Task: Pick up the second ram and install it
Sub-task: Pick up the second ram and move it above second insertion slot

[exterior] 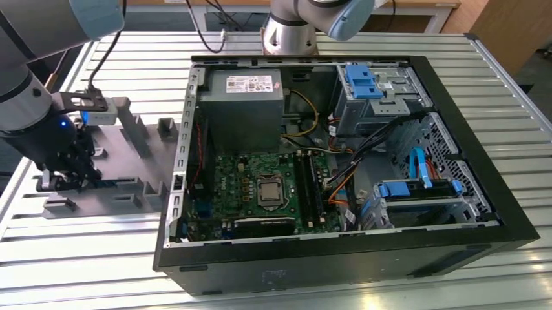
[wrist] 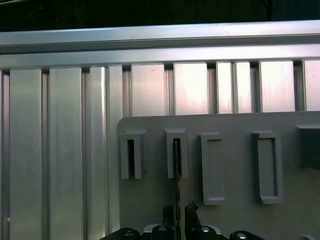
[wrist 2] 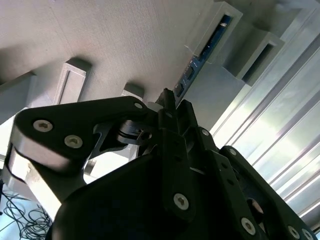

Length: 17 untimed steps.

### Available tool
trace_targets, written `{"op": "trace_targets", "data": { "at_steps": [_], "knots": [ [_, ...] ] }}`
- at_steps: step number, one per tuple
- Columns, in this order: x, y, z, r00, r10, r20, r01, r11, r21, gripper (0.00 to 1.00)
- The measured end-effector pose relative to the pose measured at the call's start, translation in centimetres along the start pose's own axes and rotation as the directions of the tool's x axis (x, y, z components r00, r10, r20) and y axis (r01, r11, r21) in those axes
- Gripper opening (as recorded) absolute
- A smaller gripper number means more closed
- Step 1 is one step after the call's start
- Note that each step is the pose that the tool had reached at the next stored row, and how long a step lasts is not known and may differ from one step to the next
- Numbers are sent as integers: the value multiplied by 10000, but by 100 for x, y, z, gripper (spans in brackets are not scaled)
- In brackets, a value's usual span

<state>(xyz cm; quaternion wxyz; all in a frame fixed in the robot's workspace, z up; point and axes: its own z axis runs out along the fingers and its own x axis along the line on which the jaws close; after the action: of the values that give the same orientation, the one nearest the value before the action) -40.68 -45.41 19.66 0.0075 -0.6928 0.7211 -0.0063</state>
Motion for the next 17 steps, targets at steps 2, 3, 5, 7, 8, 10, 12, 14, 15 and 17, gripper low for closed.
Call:
{"op": "trace_targets", "data": {
  "at_steps": [2,3,5,7,8,10,12,14,15,17],
  "knots": [
    [0,2,7,10000,1,1,-1,10000,0,24],
    [0,3,11,10000,1,1,-1,10000,1,24],
    [0,4,19,10000,1,1,-1,10000,1,24],
    [0,5,30,10000,1,1,-1,10000,1,24],
    [0,5,35,10000,1,1,-1,10000,1,24],
    [1,5,42,10000,1,0,-1,10000,-1,24],
    [1,6,47,10000,1,-1,-1,10000,-1,24],
    [1,6,54,10000,1,2,-1,10000,0,24],
    [1,6,57,10000,1,2,-1,10000,1,24],
    [1,8,62,10000,2,4,-2,10000,1,24]
  ]
}}
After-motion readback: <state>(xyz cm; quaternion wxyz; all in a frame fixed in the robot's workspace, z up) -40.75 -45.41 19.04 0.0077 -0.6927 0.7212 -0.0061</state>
